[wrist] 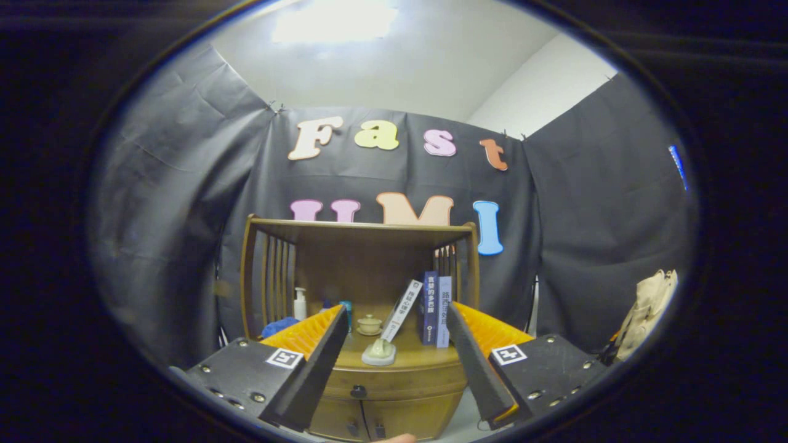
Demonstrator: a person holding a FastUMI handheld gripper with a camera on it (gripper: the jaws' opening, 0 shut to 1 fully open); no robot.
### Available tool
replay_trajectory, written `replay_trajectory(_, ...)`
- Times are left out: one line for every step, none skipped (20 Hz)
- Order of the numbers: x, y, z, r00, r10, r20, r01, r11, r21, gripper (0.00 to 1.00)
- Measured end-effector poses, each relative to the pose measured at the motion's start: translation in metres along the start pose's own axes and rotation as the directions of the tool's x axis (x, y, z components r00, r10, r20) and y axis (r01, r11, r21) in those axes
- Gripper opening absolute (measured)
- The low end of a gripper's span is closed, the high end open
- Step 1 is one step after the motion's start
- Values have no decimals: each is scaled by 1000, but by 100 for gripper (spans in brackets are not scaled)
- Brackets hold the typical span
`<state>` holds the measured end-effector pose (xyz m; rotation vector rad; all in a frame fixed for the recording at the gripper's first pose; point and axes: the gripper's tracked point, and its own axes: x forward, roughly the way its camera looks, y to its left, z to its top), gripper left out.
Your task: Pull open the drawer, take out the items inside it, and place them on the countertop above the cabinet.
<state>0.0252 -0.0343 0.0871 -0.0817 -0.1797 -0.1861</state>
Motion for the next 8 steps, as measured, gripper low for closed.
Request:
replay_trajectory(-1, -1, 1, 1000, 5, 14, -5, 1000, 5, 96)
replay_trajectory(-3, -4, 2, 1000, 2, 25, -2, 1000, 3, 95)
replay_trajectory(-4, -5, 3, 1000, -4, 27, 4, 1000, -2, 95)
replay_trajectory(-6, -7, 1, 1000, -8, 25, 8, 1000, -9, 95)
replay_trajectory(-7, -7, 1, 1000, -8, 24, 9, 1000, -15, 95)
replay_trajectory(-7, -7, 0, 1000, -4, 23, 4, 1000, -20, 95)
replay_trajectory(-7, -7, -1, 1000, 5, 21, -4, 1000, -25, 95)
replay_trajectory(-6, -7, -6, 1000, 17, 11, -17, 999, -29, 95)
